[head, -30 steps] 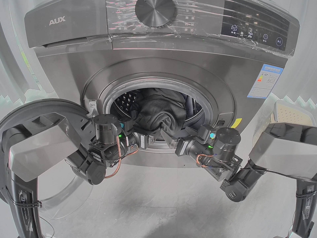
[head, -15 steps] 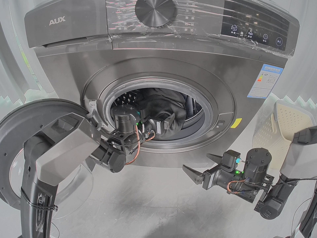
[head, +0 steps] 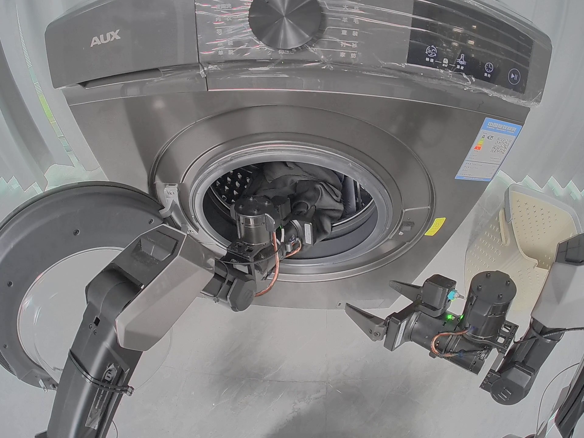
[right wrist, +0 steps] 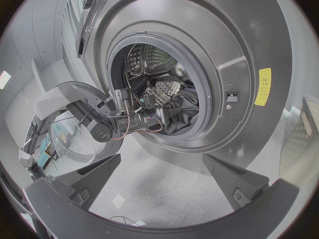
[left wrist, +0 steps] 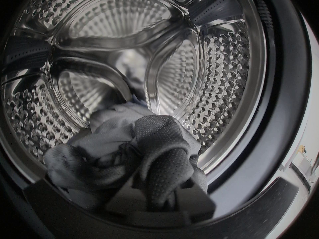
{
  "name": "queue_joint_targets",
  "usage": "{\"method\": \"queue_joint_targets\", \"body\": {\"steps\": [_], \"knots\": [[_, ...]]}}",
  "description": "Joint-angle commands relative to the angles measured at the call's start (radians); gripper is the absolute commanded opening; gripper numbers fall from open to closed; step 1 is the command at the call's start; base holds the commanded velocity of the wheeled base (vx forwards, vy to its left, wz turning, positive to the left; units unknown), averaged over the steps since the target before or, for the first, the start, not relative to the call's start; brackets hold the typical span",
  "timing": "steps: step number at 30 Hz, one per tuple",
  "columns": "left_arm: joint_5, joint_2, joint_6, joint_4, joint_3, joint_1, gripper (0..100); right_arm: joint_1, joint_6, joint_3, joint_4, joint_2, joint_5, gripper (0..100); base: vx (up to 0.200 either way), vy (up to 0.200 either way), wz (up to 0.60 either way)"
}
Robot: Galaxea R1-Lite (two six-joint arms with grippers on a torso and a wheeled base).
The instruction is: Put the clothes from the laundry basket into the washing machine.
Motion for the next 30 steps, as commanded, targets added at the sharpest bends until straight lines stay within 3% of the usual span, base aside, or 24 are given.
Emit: {"method": "queue_joint_targets", "body": {"steps": [1,5,8,18,21,22,26,30], "knots": [[0.043,0.056,-0.004,0.020,-0.209,0.023,0,0.005,0.002,-0.008,0.000,-0.003,0.000,100,0.000,0.000,0.00],[0.048,0.097,-0.021,0.060,-0.342,0.037,0,0.006,0.004,-0.012,0.000,-0.003,0.000,100,0.000,0.000,0.00],[0.056,0.105,-0.039,0.076,-0.342,0.053,0,0.009,0.004,-0.014,0.000,-0.003,0.000,100,0.000,0.000,0.00],[0.056,0.108,-0.047,0.076,-0.342,0.069,0,0.014,0.004,-0.011,0.001,0.000,0.002,100,0.000,0.000,0.00],[0.057,0.105,-0.062,0.080,-0.342,0.069,0,0.015,0.004,-0.012,0.000,-0.002,0.002,100,0.000,0.000,0.00],[0.056,0.105,-0.065,0.079,-0.342,0.068,100,0.015,0.004,-0.012,0.000,-0.002,0.002,100,0.000,0.000,0.00],[0.073,0.093,-0.084,0.077,-0.342,0.049,100,0.014,0.004,-0.012,0.000,-0.003,0.002,100,0.000,0.000,0.00],[0.079,0.021,-0.082,0.076,-0.278,0.023,100,0.014,0.004,-0.012,0.000,-0.003,0.002,100,0.000,0.000,0.00]]}}
